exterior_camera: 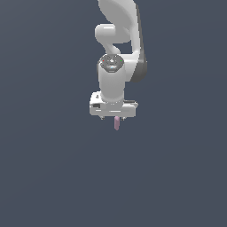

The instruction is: Pick up the object and move it to a goal position.

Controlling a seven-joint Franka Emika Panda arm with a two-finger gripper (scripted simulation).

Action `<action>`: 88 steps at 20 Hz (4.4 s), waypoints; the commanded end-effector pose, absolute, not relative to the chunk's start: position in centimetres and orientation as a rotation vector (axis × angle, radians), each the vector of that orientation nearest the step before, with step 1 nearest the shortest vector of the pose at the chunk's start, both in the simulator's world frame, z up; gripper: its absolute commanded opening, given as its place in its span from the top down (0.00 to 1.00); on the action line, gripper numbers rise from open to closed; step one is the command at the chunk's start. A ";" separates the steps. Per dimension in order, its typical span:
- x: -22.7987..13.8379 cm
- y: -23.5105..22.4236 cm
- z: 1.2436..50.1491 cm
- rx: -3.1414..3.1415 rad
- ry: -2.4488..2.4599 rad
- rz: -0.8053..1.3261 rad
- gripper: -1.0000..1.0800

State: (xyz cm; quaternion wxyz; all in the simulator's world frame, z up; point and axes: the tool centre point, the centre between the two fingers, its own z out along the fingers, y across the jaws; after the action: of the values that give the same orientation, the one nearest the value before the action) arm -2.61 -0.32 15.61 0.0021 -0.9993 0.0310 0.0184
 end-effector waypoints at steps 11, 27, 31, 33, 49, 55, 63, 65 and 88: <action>-5.8 1.6 14.7 -3.122 0.352 0.008 0.04; -6.4 1.9 12.5 -3.117 0.391 0.001 0.04; -6.5 1.9 10.6 -3.117 0.394 0.000 0.04; -6.5 1.9 10.0 -3.117 0.394 0.000 0.04; -6.4 1.9 9.6 -3.117 0.395 -0.001 1.00; -5.7 1.9 10.6 -3.117 0.395 -0.001 1.00; -3.0 2.1 14.0 -3.117 0.395 -0.001 1.00; -2.0 2.1 15.1 -3.117 0.395 -0.001 1.00; 8.5 2.6 27.5 -3.117 0.395 0.000 1.00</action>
State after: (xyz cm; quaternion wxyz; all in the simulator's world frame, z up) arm 7.93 2.58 26.87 -0.0001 -0.9921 0.1256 -0.0003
